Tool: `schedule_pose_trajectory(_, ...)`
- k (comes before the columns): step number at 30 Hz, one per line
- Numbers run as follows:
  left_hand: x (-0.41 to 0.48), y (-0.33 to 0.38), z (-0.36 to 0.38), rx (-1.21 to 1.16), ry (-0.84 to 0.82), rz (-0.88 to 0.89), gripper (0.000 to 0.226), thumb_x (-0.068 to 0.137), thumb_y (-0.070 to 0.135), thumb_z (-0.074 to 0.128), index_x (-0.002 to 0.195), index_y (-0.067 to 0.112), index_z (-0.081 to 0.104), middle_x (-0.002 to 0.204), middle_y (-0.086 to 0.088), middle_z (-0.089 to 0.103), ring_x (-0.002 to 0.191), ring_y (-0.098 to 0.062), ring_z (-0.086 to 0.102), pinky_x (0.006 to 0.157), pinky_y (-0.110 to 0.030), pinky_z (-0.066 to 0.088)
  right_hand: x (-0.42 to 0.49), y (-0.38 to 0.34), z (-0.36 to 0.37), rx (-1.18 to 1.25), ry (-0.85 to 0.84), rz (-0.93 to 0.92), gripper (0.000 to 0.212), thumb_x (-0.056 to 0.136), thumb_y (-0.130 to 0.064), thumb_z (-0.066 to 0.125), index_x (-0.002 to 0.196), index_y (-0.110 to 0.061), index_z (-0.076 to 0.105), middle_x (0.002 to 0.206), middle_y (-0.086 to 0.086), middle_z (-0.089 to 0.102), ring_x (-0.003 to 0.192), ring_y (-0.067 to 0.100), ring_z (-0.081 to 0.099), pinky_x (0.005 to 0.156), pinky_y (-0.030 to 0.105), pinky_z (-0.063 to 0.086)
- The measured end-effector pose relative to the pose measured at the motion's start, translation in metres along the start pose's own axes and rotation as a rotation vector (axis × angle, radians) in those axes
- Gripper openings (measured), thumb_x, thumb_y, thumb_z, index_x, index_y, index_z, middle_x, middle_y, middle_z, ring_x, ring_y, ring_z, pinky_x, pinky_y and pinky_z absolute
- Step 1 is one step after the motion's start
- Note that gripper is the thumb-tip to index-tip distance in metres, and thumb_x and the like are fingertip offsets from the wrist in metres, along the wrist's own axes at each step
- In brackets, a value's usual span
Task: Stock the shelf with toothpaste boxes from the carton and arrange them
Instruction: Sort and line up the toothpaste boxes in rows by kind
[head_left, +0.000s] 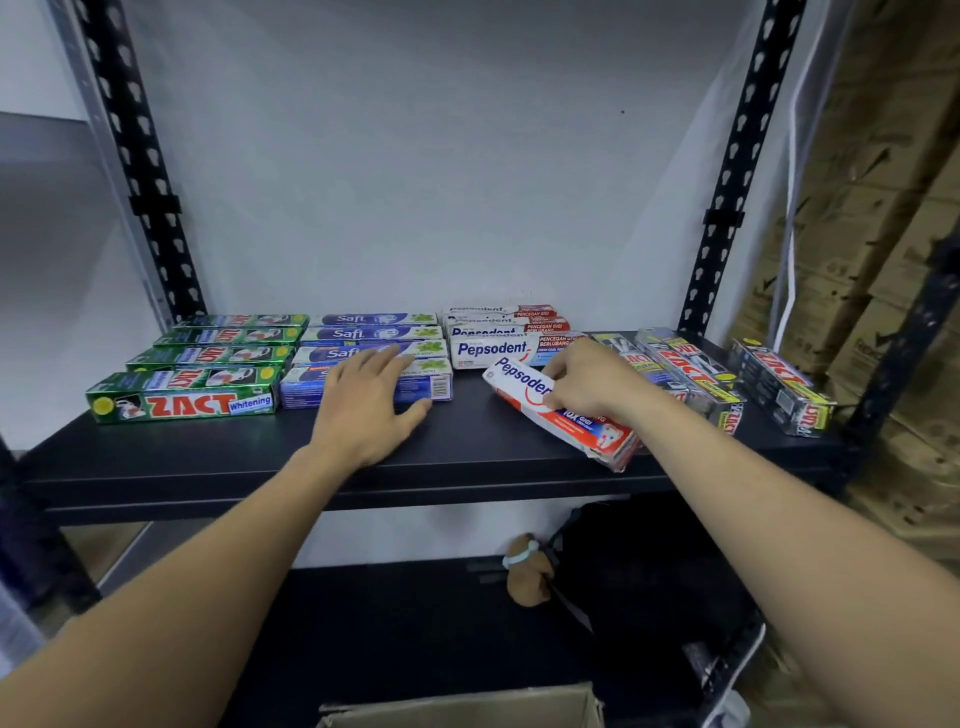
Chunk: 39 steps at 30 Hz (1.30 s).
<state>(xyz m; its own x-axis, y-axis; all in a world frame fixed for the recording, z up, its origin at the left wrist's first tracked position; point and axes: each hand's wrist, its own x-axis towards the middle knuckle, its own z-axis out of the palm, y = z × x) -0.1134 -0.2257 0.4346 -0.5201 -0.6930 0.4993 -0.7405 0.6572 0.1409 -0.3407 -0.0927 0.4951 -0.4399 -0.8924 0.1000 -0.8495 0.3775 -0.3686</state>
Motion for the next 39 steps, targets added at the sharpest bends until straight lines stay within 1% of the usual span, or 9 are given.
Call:
schedule_pose_trajectory(2, 0.000, -0.002, 0.005, -0.009, -0.025, -0.024, 0.067, 0.093, 0.062, 0.047, 0.149, 0.026, 0.041, 0.159, 0.000, 0.034, 0.147, -0.024, 0.026, 0.118, -0.045, 0.017, 0.009, -0.002, 0.006, -0.088, 0.053, -0.045, 0.034, 0.072, -0.010, 0.060, 0.105, -0.007, 0.071, 0.098, 0.014, 0.072, 0.088, 0.031, 0.067, 0.063, 0.035, 0.052)
schedule_pose_trajectory(6, 0.000, -0.001, 0.007, 0.022, -0.043, -0.017, 0.067, 0.094, 0.065, 0.040, 0.150, 0.027, 0.040, 0.161, 0.001, 0.030, 0.149, -0.022, 0.022, 0.119, -0.044, 0.015, 0.018, -0.004, 0.018, -0.187, 0.200, -0.098, 0.040, 0.079, -0.006, 0.060, 0.112, -0.025, 0.071, 0.112, 0.007, 0.067, 0.102, 0.031, 0.062, 0.078, 0.035, 0.052)
schedule_pose_trajectory(9, 0.000, -0.003, 0.008, 0.023, -0.045, -0.023, 0.067, 0.094, 0.066, 0.038, 0.150, 0.029, 0.039, 0.161, 0.002, 0.030, 0.149, -0.022, 0.023, 0.120, -0.043, 0.015, 0.026, -0.002, 0.030, -0.218, 0.289, -0.150, 0.050, 0.082, 0.002, 0.055, 0.124, -0.024, 0.064, 0.123, 0.010, 0.064, 0.111, 0.034, 0.059, 0.085, 0.038, 0.050)
schedule_pose_trajectory(15, 0.003, -0.006, 0.011, 0.024, -0.036, -0.024, 0.066, 0.093, 0.065, 0.040, 0.149, 0.030, 0.040, 0.159, 0.003, 0.035, 0.147, -0.022, 0.025, 0.119, -0.043, 0.016, 0.045, 0.015, 0.044, -0.174, 0.415, -0.274, 0.047, 0.080, 0.005, 0.061, 0.116, -0.024, 0.066, 0.112, 0.006, 0.070, 0.105, 0.034, 0.060, 0.082, 0.039, 0.049)
schedule_pose_trajectory(19, 0.005, -0.009, 0.015, 0.033, -0.031, -0.020, 0.066, 0.093, 0.067, 0.040, 0.148, 0.031, 0.042, 0.157, 0.003, 0.037, 0.146, -0.021, 0.028, 0.119, -0.044, 0.017, 0.050, 0.025, 0.055, -0.096, 0.457, -0.333, 0.049, 0.079, 0.008, 0.064, 0.117, -0.022, 0.066, 0.115, 0.001, 0.070, 0.108, 0.030, 0.056, 0.091, 0.043, 0.047)
schedule_pose_trajectory(26, 0.005, -0.010, 0.016, 0.033, -0.024, -0.015, 0.072, 0.086, 0.071, 0.033, 0.145, 0.032, 0.044, 0.154, 0.006, 0.042, 0.144, -0.020, 0.031, 0.117, -0.043, 0.021, 0.062, 0.033, 0.060, 0.020, 0.435, -0.355, 0.028, 0.090, -0.020, 0.067, 0.118, -0.026, 0.065, 0.118, -0.005, 0.067, 0.113, 0.024, 0.051, 0.097, 0.041, 0.039)
schedule_pose_trajectory(33, 0.005, -0.009, 0.015, 0.027, -0.015, -0.020, 0.071, 0.087, 0.072, 0.035, 0.145, 0.033, 0.044, 0.154, 0.007, 0.042, 0.144, -0.019, 0.030, 0.117, -0.043, 0.021, 0.067, 0.029, 0.070, 0.019, 0.480, -0.363, 0.029, 0.091, -0.025, 0.066, 0.119, -0.030, 0.063, 0.126, -0.008, 0.064, 0.121, 0.020, 0.047, 0.103, 0.038, 0.028)
schedule_pose_trajectory(36, 0.005, -0.009, 0.015, 0.028, -0.014, -0.024, 0.073, 0.085, 0.073, 0.034, 0.146, 0.033, 0.043, 0.154, 0.007, 0.041, 0.145, -0.019, 0.030, 0.118, -0.044, 0.021, 0.064, 0.033, 0.072, -0.031, 0.530, -0.343, 0.038, 0.091, -0.036, 0.063, 0.129, -0.034, 0.059, 0.142, -0.007, 0.052, 0.136, 0.020, 0.037, 0.110, 0.041, 0.017)
schedule_pose_trajectory(39, 0.004, -0.009, 0.014, 0.030, -0.011, -0.022, 0.074, 0.085, 0.073, 0.034, 0.146, 0.033, 0.043, 0.155, 0.007, 0.040, 0.145, -0.020, 0.029, 0.118, -0.045, 0.020, 0.063, 0.034, 0.073, -0.085, 0.445, -0.277, 0.046, 0.095, -0.043, 0.056, 0.140, -0.037, 0.049, 0.153, -0.002, 0.040, 0.145, 0.020, 0.025, 0.115, 0.047, 0.008)
